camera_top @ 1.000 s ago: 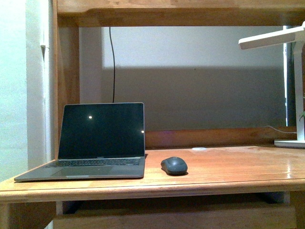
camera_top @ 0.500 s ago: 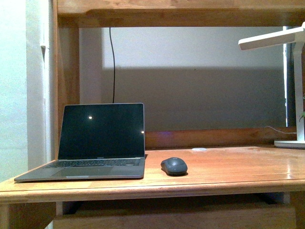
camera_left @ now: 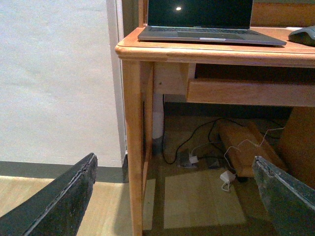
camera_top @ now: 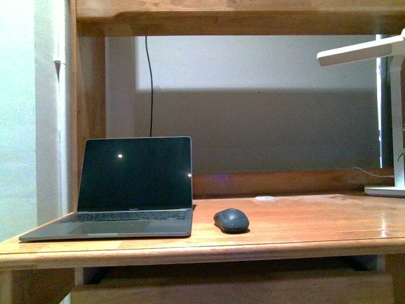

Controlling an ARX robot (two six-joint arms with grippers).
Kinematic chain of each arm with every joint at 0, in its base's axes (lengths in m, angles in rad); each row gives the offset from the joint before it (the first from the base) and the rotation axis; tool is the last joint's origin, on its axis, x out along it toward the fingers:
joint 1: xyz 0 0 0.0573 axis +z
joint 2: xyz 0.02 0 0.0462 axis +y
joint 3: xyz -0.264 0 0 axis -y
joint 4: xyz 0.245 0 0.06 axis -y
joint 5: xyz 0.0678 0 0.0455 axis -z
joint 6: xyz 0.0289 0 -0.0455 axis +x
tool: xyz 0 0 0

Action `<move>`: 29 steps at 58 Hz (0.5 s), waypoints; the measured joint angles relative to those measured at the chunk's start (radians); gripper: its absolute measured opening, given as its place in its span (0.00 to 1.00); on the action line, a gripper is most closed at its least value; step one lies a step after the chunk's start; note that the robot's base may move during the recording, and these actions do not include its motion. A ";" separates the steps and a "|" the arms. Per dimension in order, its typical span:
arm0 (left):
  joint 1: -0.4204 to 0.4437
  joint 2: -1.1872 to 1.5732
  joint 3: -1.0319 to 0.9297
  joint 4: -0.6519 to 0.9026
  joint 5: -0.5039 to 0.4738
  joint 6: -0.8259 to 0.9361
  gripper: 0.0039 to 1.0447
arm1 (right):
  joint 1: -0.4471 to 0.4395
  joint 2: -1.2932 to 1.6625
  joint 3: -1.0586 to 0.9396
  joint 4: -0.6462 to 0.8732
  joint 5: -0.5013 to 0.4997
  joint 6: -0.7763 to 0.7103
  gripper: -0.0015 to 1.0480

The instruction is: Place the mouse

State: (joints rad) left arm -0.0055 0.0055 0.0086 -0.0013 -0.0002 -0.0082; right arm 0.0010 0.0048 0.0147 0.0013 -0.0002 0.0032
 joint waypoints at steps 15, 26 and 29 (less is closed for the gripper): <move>0.000 0.000 0.000 0.000 0.000 0.000 0.93 | 0.000 0.000 0.000 0.000 0.000 0.000 0.91; 0.000 0.000 0.000 0.000 0.000 0.000 0.93 | 0.000 0.000 0.000 0.000 0.000 0.000 0.93; 0.000 0.000 0.000 0.000 0.000 0.000 0.93 | 0.000 0.000 0.000 0.000 0.000 0.000 0.93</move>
State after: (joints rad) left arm -0.0055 0.0055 0.0086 -0.0013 -0.0002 -0.0082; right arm 0.0010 0.0048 0.0147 0.0013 -0.0002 0.0032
